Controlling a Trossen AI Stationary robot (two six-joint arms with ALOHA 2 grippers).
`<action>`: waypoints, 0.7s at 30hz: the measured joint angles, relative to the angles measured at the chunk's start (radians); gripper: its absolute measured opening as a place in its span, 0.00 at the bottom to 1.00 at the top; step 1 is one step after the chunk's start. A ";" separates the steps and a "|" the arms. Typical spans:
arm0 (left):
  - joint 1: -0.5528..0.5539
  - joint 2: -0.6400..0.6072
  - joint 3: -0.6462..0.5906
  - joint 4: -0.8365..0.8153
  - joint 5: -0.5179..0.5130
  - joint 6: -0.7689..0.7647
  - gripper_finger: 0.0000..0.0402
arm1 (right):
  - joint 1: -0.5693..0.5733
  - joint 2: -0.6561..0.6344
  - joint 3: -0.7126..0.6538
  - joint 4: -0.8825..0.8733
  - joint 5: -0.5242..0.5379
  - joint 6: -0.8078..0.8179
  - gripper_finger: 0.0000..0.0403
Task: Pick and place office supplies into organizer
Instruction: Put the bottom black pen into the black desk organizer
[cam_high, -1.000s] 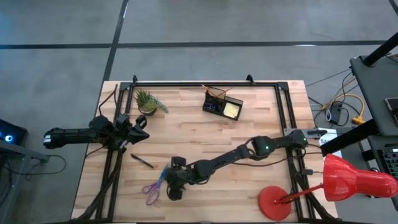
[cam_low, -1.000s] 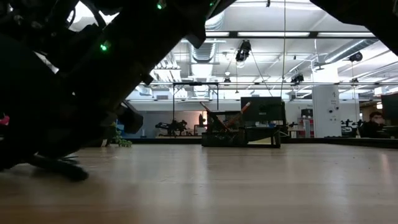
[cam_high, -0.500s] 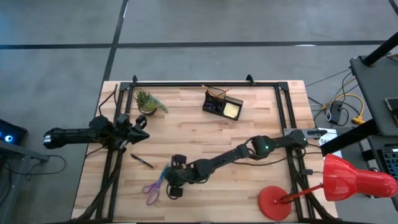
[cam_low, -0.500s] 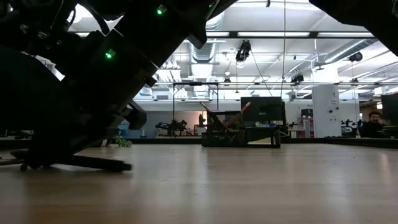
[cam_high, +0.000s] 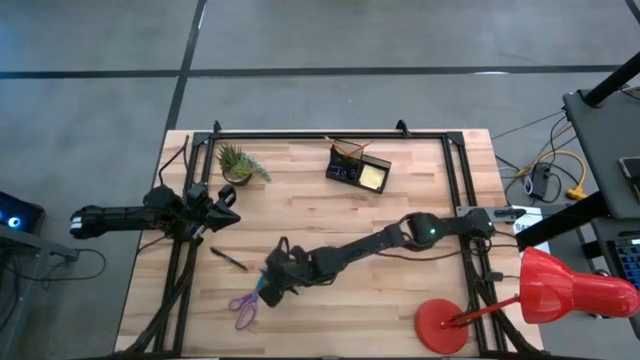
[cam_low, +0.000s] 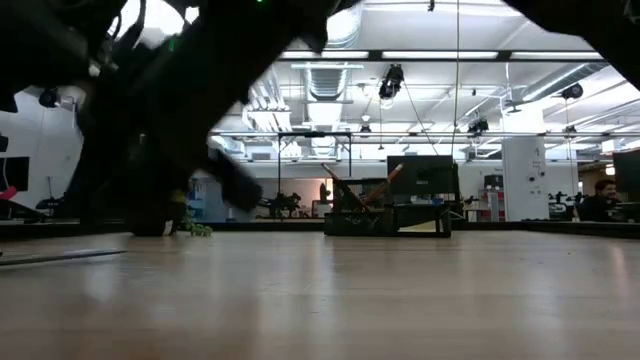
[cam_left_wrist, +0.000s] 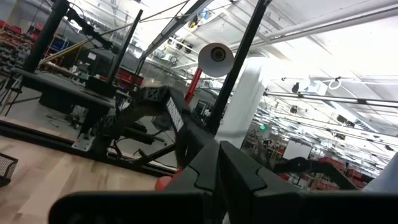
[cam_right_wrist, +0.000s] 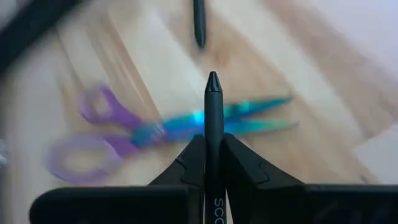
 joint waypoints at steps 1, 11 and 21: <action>0.000 0.000 0.000 0.000 0.000 0.000 0.00 | -0.001 -0.019 0.001 -0.010 0.003 0.049 0.06; 0.000 0.000 0.000 0.000 -0.001 0.000 0.00 | 0.005 -0.171 0.001 -0.741 0.193 -0.180 0.06; 0.000 0.001 0.000 0.000 0.000 0.000 0.00 | -0.032 -0.351 -0.014 -1.114 0.522 -0.672 0.07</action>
